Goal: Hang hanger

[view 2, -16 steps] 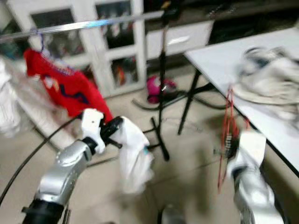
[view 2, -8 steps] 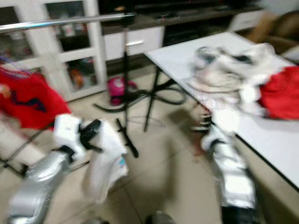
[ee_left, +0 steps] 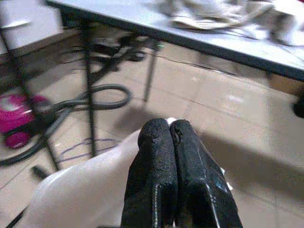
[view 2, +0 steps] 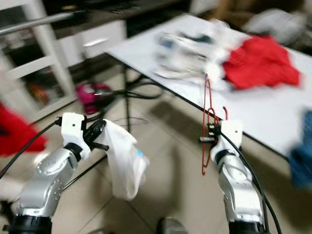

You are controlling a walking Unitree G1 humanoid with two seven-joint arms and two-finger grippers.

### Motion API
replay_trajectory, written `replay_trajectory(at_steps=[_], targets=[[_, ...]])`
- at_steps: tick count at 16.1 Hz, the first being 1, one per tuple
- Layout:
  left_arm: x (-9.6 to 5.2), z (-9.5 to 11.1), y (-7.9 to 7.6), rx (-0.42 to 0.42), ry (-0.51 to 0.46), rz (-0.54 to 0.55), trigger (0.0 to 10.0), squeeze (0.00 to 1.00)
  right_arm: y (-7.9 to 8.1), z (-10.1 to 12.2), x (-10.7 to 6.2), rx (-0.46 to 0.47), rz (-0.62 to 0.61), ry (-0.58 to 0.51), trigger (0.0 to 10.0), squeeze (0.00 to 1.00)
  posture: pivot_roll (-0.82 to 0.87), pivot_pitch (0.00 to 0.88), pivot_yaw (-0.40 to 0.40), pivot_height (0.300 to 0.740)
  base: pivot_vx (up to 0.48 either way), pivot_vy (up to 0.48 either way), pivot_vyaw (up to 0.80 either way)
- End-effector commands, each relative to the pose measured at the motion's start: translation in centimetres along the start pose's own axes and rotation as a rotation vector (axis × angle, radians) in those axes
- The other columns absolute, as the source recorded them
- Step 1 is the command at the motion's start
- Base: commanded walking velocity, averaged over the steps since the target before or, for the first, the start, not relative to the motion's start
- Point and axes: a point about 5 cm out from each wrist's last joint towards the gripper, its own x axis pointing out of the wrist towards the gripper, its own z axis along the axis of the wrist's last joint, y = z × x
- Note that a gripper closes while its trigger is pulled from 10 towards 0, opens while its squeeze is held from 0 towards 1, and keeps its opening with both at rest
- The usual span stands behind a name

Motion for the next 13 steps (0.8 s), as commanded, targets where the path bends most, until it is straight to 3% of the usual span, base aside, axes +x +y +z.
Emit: replay_trajectory(at_steps=[1,4,7,13], targets=[[0.5,0.4,-0.1,0.013,-0.011,-0.028,10.0,0.00,-0.4,0.7,-0.5,-0.003,-0.015,-0.021,10.0,0.00,-0.09,0.000,0.038,0.740,0.000,0.000,-0.80],[1.1,0.3,0.7,-0.001,-0.042,0.008,10.0,0.00,0.1,1.6,-1.3,-0.034,0.001,-0.042,10.0,0.00,-0.14,0.000,0.058,0.740,0.000,0.000,-0.80],[1.8,0.7,-0.1,-0.002,-0.065,-0.023,10.0,0.00,0.8,2.3,-1.5,-0.035,0.041,-0.050,10.0,0.00,-0.14,0.000,0.041,0.740,0.000,0.000,-0.80],[2.0,1.3,0.0,0.040,-0.104,-0.025,10.0,0.00,1.7,3.3,-2.0,-0.063,0.141,-0.059,10.0,0.00,-0.12,0.000,0.028,0.740,0.000,0.000,-0.80]])
